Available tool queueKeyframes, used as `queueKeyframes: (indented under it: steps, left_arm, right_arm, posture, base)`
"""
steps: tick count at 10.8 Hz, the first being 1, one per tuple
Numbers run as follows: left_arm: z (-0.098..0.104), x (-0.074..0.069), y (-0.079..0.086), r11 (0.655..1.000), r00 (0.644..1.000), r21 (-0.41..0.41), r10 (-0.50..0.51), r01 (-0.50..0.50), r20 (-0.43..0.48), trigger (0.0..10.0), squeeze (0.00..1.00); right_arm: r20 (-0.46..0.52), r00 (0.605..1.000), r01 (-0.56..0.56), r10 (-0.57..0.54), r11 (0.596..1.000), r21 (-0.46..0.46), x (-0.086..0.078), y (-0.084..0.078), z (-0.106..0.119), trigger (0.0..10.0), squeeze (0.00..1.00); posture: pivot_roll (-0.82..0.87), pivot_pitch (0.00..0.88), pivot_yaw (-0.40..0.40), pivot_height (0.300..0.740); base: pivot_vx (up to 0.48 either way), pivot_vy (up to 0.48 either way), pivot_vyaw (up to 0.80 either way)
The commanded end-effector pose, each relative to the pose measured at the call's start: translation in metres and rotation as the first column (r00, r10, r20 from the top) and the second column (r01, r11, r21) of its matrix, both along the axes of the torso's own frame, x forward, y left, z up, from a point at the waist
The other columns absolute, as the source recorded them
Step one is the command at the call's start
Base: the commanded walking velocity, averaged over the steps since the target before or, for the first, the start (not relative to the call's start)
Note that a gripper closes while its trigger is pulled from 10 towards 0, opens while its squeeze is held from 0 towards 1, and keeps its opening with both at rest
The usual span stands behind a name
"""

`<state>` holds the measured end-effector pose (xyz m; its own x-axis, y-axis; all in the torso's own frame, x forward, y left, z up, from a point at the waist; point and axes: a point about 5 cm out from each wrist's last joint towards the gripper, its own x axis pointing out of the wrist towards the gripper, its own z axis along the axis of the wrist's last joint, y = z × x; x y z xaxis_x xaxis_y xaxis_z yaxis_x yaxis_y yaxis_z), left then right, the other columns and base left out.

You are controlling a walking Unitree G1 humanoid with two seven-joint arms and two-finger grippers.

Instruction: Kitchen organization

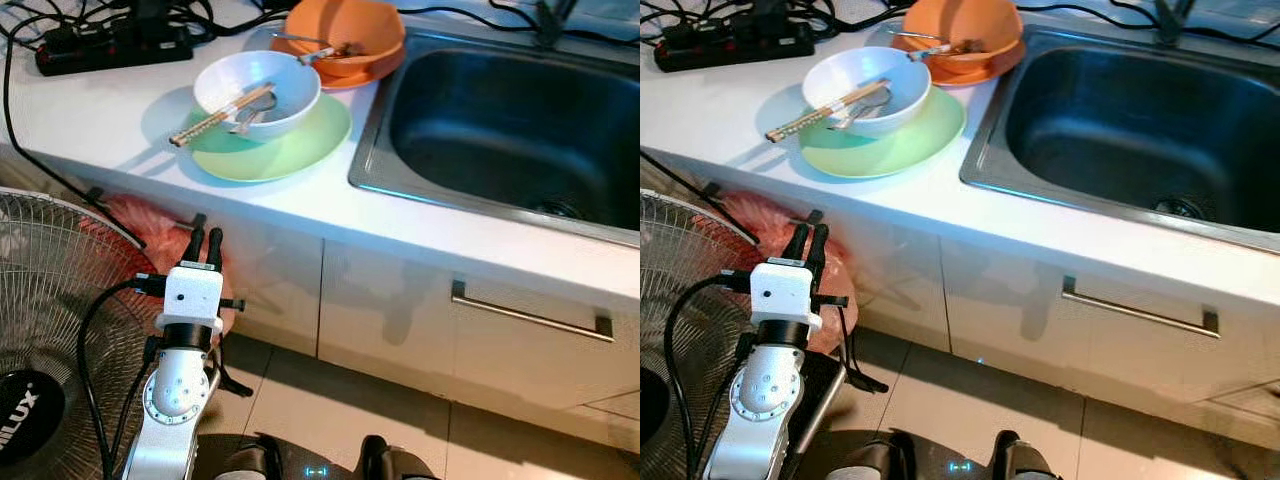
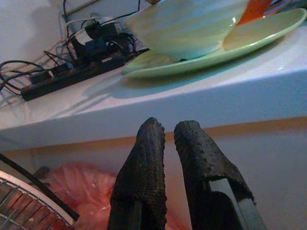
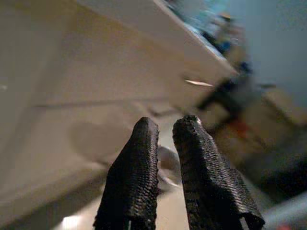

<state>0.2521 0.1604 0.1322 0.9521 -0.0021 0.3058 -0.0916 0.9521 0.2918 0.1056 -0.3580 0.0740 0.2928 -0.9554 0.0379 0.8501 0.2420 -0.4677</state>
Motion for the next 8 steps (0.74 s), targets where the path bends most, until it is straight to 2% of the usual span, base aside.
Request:
queueKeyframes:
  steps: [1, 3, 5, 7, 8]
  left_arm:
    - [-0.002, -0.002, -0.001, 1.0, 1.0, 0.017, -0.015, 0.015, -0.015, 10.0, 0.0]
    - [-0.002, -0.001, -0.001, 1.0, 1.0, 0.022, -0.021, 0.021, -0.017, 10.0, 0.0]
    - [-0.001, 0.0, -0.001, 0.999, 1.0, 0.025, -0.021, 0.022, -0.013, 10.0, 0.0]
    - [-0.001, 0.0, -0.001, 0.999, 1.0, 0.026, -0.023, 0.023, -0.013, 10.0, 0.0]
    - [-0.001, 0.001, -0.002, 0.999, 1.0, 0.025, -0.024, 0.024, -0.012, 10.0, 0.0]
  right_arm:
    - [0.002, 0.997, 0.083, -0.083, 0.994, -0.068, -0.01, -0.011, 0.015, 10.0, 0.0]
    - [0.069, 0.974, 0.226, -0.216, 0.956, -0.189, -0.018, -0.032, 0.053, 10.0, 0.0]
    - [0.159, 0.955, 0.289, -0.249, 0.905, -0.314, -0.012, -0.041, 0.101, 10.0, 0.0]
    - [0.242, 0.95, 0.286, -0.198, 0.861, -0.421, -0.001, -0.042, 0.145, 10.0, 0.0]
    - [0.274, 0.95, 0.261, -0.153, 0.869, -0.42, 0.007, -0.04, 0.153, 10.0, 0.0]
  posture:
    - [-0.08, 0.211, 0.001, 0.74]
    - [-0.08, 0.209, 0.004, 0.74]
    - [-0.08, 0.206, 0.003, 0.74]
    - [-0.08, 0.2, 0.002, 0.74]
    - [-0.08, 0.197, 0.001, 0.74]
  base:
    - [0.0, 0.0, 0.0]
    - [0.0, 0.0, 0.0]
    - [0.0, 0.0, 0.0]
    - [0.0, 0.0, 0.0]
    - [0.0, 0.0, 0.0]
